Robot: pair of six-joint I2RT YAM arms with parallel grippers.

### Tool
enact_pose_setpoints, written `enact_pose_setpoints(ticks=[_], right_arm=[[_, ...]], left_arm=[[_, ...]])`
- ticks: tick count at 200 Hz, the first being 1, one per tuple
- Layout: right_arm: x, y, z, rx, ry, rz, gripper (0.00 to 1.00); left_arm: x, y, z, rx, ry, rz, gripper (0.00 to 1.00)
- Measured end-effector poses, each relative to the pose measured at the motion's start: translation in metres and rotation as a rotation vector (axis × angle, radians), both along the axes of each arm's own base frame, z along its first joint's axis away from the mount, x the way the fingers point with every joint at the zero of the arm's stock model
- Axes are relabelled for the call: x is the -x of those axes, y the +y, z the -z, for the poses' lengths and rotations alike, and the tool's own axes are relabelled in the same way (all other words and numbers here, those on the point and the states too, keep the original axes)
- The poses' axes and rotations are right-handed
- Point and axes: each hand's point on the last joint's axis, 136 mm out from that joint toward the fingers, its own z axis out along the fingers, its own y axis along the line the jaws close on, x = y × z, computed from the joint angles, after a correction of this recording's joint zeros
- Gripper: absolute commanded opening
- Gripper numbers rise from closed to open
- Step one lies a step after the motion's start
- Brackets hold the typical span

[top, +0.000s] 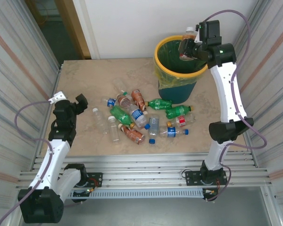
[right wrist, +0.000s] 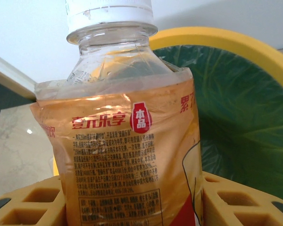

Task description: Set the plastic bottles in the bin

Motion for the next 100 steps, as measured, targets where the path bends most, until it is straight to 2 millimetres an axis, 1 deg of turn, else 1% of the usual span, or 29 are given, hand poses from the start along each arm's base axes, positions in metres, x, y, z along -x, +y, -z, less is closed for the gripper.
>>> enact_pose_setpoints(ticks=[28, 53, 74, 100], right_arm=[[-0.017, 0.012, 0.010, 0.000, 0.003, -0.028, 0.38], [-0.026, 0.019, 0.019, 0.018, 0.013, -0.046, 0.38], [-0.029, 0.019, 0.031, 0.044, 0.039, -0.046, 0.38], [-0.033, 0.016, 0.050, 0.084, 0.086, -0.036, 0.39]], left_arm=[[0.005, -0.007, -0.007, 0.019, 0.002, 0.040, 0.99], [0.011, -0.011, -0.014, 0.043, -0.006, 0.057, 0.99], [0.014, -0.015, -0.014, 0.075, 0.007, 0.069, 0.99], [0.016, -0.018, -0.006, 0.106, 0.047, 0.074, 0.99]])
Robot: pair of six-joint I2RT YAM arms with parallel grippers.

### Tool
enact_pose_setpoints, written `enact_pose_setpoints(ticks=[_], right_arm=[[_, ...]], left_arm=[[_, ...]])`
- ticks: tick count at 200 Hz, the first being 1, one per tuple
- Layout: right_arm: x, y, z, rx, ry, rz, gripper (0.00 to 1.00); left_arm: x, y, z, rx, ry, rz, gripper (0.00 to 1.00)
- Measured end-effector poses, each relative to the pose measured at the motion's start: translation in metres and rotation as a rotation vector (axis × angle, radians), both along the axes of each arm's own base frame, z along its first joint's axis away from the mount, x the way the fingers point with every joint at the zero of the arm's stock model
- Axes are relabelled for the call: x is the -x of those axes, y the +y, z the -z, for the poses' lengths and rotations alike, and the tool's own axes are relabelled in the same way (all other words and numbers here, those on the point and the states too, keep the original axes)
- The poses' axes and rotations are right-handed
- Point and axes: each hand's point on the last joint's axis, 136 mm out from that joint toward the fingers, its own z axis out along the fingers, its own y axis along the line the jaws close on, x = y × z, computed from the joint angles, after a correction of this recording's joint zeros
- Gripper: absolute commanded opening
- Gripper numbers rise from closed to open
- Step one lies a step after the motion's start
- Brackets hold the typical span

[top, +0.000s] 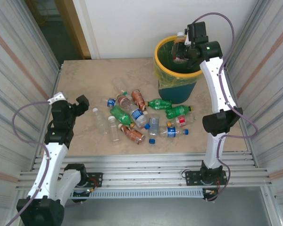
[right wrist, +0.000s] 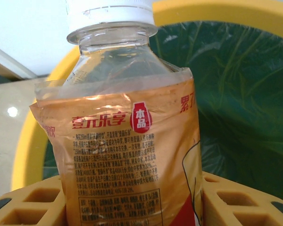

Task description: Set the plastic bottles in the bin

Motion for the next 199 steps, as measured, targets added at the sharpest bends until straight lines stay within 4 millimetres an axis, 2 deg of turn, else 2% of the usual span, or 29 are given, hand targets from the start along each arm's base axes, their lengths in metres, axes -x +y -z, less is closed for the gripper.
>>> enact_pose_setpoints(ticks=[35, 69, 92, 114, 155, 199], right_arm=[[-0.001, -0.006, 0.020, 0.071, 0.051, 0.013, 0.40], [-0.003, -0.008, 0.053, 0.202, 0.125, 0.015, 0.41], [-0.007, -0.007, 0.077, 0.258, 0.176, 0.006, 0.42], [-0.011, -0.006, 0.090, 0.273, 0.202, 0.000, 0.45], [-0.017, -0.008, 0.101, 0.273, 0.217, -0.005, 0.56], [-0.021, -0.005, 0.112, 0.278, 0.232, -0.033, 0.76]], left_arm=[[-0.002, -0.008, 0.013, 0.033, 0.098, 0.035, 0.99], [-0.002, -0.021, 0.035, 0.080, 0.191, 0.092, 0.99], [0.000, -0.025, 0.039, 0.093, 0.211, 0.110, 0.99], [0.002, -0.025, 0.040, 0.095, 0.221, 0.112, 0.99], [0.004, -0.025, 0.037, 0.098, 0.224, 0.110, 0.99], [0.007, -0.025, 0.039, 0.101, 0.237, 0.107, 0.99]])
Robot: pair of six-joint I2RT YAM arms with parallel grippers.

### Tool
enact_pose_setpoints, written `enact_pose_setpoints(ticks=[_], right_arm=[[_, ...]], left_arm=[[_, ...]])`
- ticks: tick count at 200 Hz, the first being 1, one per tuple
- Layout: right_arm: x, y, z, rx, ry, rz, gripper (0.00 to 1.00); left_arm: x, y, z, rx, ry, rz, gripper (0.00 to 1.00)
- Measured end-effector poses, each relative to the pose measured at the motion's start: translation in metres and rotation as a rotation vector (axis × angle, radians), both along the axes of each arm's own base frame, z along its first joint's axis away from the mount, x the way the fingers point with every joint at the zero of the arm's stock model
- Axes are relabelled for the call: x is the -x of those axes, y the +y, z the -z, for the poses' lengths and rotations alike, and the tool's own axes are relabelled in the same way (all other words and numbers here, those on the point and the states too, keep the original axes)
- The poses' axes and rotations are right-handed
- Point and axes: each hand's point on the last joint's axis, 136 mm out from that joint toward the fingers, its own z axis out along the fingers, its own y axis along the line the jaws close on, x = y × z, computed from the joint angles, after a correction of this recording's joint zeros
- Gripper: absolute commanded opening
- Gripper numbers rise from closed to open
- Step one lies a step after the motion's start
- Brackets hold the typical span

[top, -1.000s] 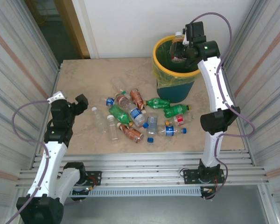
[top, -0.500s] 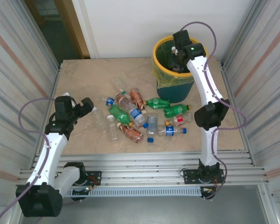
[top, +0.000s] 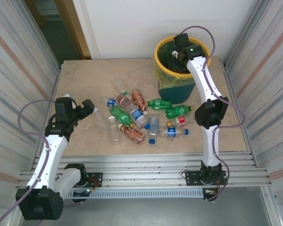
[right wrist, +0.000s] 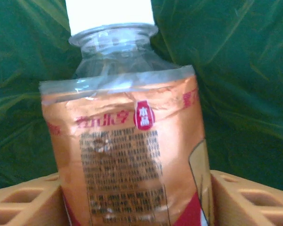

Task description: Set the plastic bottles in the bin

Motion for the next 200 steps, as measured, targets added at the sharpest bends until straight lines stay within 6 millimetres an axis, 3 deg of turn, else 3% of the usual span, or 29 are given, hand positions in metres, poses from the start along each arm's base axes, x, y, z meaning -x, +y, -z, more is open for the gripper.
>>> enact_pose_setpoints(ticks=[44, 143, 170, 200], right_arm=[[-0.003, 0.001, -0.004, 0.002, -0.020, -0.016, 0.89], [-0.015, -0.003, -0.013, -0.029, -0.069, -0.010, 0.99], [-0.017, -0.001, -0.032, -0.059, -0.121, -0.017, 0.98], [-0.011, -0.001, -0.076, -0.095, -0.226, -0.026, 0.98]], left_arm=[[0.000, 0.000, 0.000, 0.000, 0.002, -0.001, 0.99], [0.002, -0.008, -0.002, 0.028, -0.006, 0.038, 0.99], [0.007, -0.012, 0.007, 0.043, 0.013, 0.058, 0.99], [0.013, -0.015, 0.017, 0.048, 0.041, 0.066, 0.99]])
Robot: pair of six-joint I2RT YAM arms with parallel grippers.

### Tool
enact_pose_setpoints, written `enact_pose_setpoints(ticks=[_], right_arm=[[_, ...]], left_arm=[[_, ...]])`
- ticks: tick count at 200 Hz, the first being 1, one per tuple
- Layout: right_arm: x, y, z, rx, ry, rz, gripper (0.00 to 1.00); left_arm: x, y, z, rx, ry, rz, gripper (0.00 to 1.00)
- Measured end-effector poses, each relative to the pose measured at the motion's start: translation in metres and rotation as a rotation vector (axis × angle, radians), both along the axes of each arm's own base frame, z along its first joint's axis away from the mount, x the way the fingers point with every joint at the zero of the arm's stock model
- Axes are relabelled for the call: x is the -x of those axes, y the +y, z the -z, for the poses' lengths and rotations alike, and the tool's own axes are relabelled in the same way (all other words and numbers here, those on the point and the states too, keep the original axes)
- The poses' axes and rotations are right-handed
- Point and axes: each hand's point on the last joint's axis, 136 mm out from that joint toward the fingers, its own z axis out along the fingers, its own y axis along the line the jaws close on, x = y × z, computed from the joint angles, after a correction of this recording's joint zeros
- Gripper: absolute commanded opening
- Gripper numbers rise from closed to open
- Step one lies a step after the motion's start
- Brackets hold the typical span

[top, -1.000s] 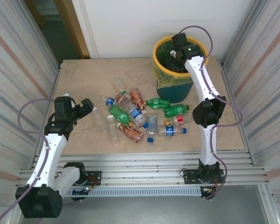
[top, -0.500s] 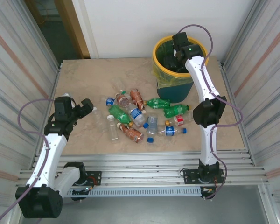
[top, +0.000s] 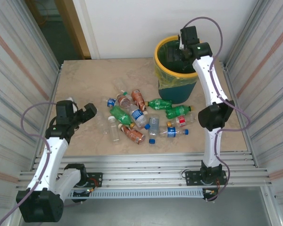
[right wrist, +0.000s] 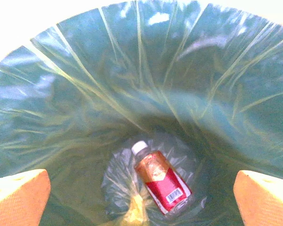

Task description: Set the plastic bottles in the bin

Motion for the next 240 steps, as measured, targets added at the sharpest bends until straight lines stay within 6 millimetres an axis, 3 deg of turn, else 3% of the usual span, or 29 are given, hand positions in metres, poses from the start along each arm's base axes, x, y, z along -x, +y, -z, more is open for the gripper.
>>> enact_pose_setpoints(ticks=[51, 86, 117, 166, 194, 240], right_arm=[[0.034, -0.009, -0.077, -0.037, -0.149, 0.001, 0.98], [0.064, -0.017, -0.101, -0.015, -0.177, 0.021, 0.98], [0.091, -0.022, -0.091, 0.039, -0.132, 0.041, 0.98], [0.146, -0.028, -0.050, 0.123, -0.032, 0.056, 0.98], [0.177, -0.036, -0.039, 0.091, -0.037, 0.075, 0.98], [0.196, -0.039, -0.027, 0.027, -0.055, 0.107, 0.98]], left_arm=[[0.003, -0.013, 0.023, 0.004, 0.070, 0.037, 0.99], [0.000, -0.023, 0.041, 0.001, 0.124, 0.054, 0.99], [-0.006, -0.027, 0.049, -0.008, 0.136, 0.060, 0.99], [-0.012, -0.029, 0.077, -0.038, 0.217, 0.060, 0.99], [-0.015, -0.033, 0.089, -0.046, 0.249, 0.071, 0.99], [-0.018, -0.037, 0.108, -0.069, 0.295, 0.085, 0.91]])
